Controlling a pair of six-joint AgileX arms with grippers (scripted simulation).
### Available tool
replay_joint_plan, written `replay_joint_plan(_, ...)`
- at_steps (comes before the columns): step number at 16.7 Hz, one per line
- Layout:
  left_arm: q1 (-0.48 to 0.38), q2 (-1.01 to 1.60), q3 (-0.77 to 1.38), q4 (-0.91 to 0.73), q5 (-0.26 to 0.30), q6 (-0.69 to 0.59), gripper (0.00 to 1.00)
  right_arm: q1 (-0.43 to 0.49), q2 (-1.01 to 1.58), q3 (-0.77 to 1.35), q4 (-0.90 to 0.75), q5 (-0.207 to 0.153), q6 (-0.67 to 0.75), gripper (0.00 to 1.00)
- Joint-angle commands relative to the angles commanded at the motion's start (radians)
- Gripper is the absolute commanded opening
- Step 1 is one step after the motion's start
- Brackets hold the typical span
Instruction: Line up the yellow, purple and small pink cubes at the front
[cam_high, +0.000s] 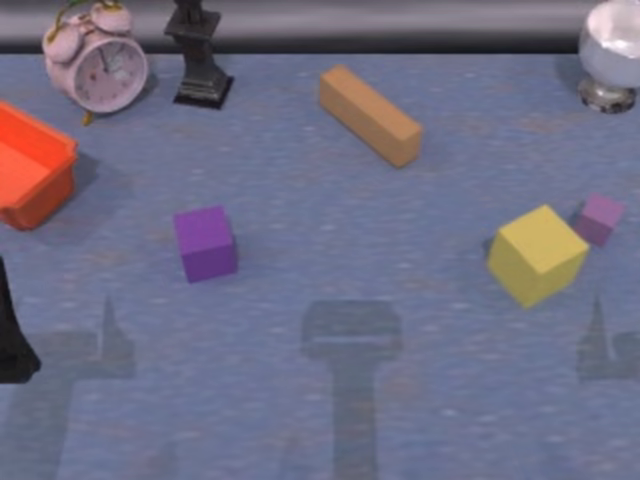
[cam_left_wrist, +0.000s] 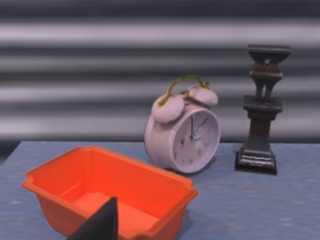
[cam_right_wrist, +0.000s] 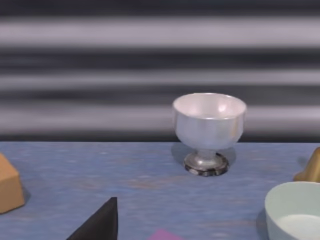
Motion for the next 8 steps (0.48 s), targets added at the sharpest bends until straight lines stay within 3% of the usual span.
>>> replay_joint_plan(4, 0.0, 0.0, 0.0, 0.0, 0.0, 0.0, 1.0, 0.0, 0.03, 0.03, -0.018, 0.001, -0.015, 1.0)
replay_joint_plan(8, 0.0, 0.0, 0.0, 0.0, 0.0, 0.0, 1.0, 0.006, 0.216, 0.215, -0.13, 0.001, -0.103, 1.0)
